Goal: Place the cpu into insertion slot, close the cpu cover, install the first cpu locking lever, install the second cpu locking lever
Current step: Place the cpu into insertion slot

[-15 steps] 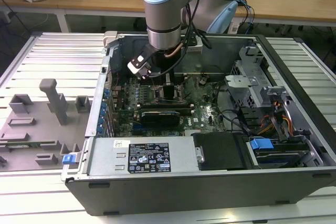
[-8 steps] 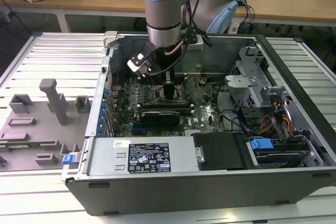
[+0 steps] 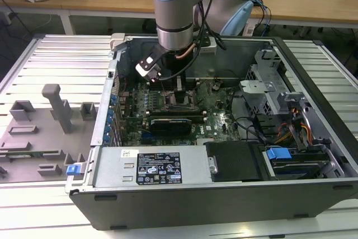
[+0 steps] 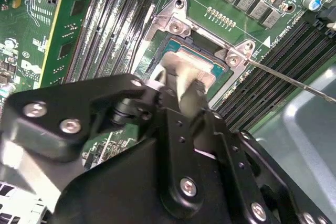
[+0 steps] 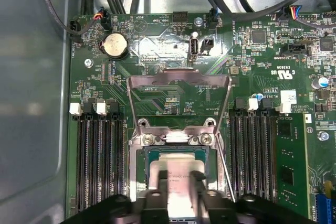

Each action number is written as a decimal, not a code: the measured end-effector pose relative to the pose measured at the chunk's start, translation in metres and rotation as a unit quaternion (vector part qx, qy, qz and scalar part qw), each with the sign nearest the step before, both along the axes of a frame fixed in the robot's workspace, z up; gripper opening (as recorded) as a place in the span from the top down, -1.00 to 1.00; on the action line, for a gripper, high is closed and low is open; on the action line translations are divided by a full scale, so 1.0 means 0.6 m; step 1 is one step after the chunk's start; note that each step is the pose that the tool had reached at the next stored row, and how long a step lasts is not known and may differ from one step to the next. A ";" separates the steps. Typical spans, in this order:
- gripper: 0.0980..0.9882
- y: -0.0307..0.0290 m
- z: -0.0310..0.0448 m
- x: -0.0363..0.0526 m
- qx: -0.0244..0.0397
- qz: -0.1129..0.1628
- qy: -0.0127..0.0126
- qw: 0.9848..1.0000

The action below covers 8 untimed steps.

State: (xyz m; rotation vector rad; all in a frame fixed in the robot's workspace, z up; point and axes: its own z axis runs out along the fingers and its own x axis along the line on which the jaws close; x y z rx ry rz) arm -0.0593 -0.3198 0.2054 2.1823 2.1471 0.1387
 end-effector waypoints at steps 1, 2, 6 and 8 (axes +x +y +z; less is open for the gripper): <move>0.71 0.0000 0.000 0.000 0.000 0.000 0.000 1.000; 0.84 0.0000 0.000 0.000 0.000 0.000 0.000 1.000; 0.98 0.0000 0.000 0.000 0.000 0.000 0.000 1.000; 0.98 0.0001 0.005 0.000 0.000 0.000 0.000 1.000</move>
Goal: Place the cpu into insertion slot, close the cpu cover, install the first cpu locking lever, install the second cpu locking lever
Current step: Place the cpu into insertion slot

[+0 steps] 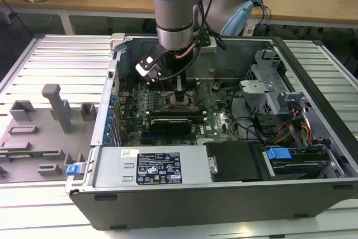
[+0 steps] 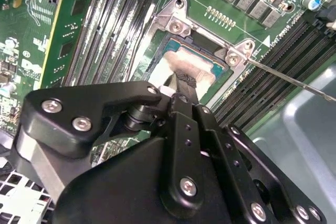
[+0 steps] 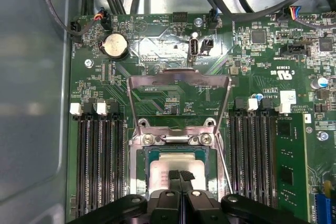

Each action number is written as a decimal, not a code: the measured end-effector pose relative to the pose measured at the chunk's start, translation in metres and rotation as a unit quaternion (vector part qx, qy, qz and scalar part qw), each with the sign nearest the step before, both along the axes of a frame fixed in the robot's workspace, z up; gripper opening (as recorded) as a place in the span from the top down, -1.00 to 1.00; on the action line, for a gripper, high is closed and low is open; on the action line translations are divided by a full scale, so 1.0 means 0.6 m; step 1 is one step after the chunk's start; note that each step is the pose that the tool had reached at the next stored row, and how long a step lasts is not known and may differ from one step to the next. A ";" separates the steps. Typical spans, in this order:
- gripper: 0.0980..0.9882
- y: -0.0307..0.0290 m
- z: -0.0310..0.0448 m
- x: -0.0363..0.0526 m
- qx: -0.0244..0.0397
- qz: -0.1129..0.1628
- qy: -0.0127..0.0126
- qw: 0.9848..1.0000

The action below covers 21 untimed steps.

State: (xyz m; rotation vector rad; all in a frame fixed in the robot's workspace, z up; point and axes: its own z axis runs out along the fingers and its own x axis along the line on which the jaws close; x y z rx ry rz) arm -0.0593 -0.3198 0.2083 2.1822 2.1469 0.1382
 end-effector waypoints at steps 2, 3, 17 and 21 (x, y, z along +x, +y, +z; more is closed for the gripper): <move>0.98 -0.0001 0.007 0.000 0.000 0.000 0.000 1.000; 0.98 -0.0001 0.010 0.000 0.000 0.000 0.000 1.000; 0.98 -0.0002 0.038 0.001 0.002 0.000 0.020 1.000; 0.98 -0.0004 0.038 0.002 0.004 0.000 0.033 0.999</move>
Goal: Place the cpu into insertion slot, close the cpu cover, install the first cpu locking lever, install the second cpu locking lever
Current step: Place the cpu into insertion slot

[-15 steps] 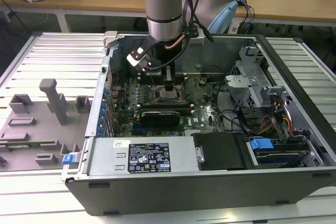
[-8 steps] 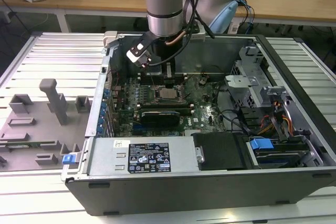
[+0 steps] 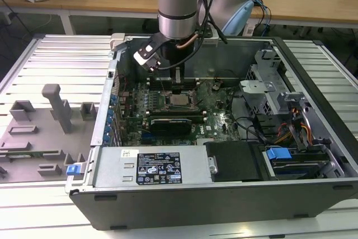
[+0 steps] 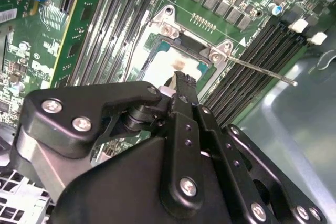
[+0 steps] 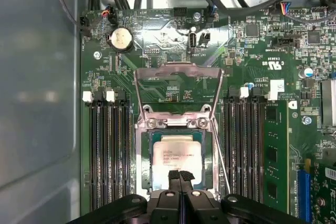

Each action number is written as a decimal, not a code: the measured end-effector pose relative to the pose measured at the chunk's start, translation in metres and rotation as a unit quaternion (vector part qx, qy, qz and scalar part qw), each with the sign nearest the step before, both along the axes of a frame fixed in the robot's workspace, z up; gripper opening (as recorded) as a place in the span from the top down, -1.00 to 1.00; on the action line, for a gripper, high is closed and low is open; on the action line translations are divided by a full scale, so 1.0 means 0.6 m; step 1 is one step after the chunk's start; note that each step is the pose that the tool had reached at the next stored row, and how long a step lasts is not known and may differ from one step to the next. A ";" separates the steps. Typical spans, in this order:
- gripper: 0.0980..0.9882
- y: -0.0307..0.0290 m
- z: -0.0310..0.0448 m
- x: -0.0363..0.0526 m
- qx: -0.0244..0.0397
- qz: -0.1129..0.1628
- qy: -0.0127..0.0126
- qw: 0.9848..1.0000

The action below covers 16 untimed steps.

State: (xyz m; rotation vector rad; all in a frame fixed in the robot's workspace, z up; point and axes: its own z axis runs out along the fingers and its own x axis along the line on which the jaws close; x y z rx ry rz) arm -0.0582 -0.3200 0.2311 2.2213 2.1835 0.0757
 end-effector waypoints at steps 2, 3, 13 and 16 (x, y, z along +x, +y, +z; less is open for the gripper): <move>0.98 0.0000 0.000 0.008 0.000 0.000 0.000 1.000; 0.98 0.0000 0.000 0.012 0.000 0.000 0.000 1.000; 0.98 -0.0001 0.035 0.017 0.000 0.000 0.000 1.000; 0.98 0.0000 0.036 0.017 0.000 0.000 0.000 1.000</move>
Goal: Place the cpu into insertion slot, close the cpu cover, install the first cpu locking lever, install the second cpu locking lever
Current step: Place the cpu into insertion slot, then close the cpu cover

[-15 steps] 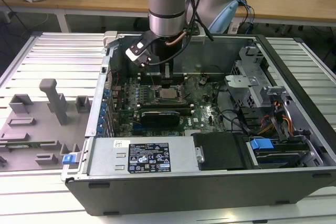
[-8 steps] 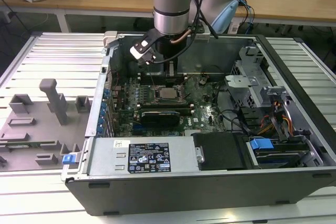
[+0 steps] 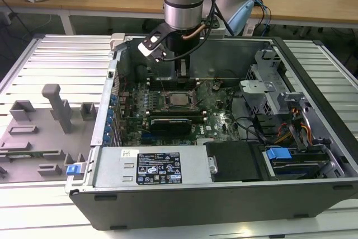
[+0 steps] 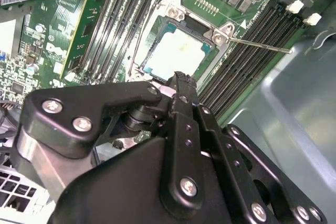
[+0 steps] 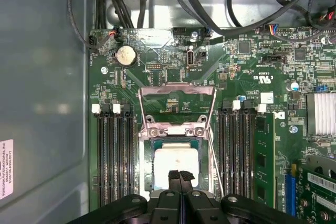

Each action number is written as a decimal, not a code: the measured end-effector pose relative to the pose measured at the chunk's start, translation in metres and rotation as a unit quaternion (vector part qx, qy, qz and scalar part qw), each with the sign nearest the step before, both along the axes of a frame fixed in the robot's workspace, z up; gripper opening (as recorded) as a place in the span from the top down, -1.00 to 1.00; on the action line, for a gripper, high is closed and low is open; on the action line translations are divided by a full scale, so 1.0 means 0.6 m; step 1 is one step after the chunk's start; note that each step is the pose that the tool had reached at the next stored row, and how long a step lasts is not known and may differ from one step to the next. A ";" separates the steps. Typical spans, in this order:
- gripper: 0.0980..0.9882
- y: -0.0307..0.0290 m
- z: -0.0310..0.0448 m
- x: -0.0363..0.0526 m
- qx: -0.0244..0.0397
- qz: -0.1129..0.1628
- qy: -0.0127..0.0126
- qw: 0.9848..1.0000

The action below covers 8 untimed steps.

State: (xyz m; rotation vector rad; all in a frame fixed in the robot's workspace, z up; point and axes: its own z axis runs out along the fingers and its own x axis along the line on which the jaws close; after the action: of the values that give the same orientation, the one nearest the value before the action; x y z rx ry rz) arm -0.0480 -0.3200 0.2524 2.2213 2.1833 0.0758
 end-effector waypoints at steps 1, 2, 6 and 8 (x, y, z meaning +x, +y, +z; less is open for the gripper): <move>0.98 0.0000 0.000 0.000 0.000 0.000 0.000 1.000; 0.98 0.0000 0.000 0.000 0.000 0.000 0.000 1.000; 0.98 0.0000 0.000 0.000 0.000 0.000 0.000 1.000; 0.98 0.0000 0.000 0.000 0.000 0.000 0.000 1.000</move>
State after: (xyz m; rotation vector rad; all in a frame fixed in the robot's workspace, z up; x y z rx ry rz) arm -0.0480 -0.3200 0.2524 2.2212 2.1832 0.0754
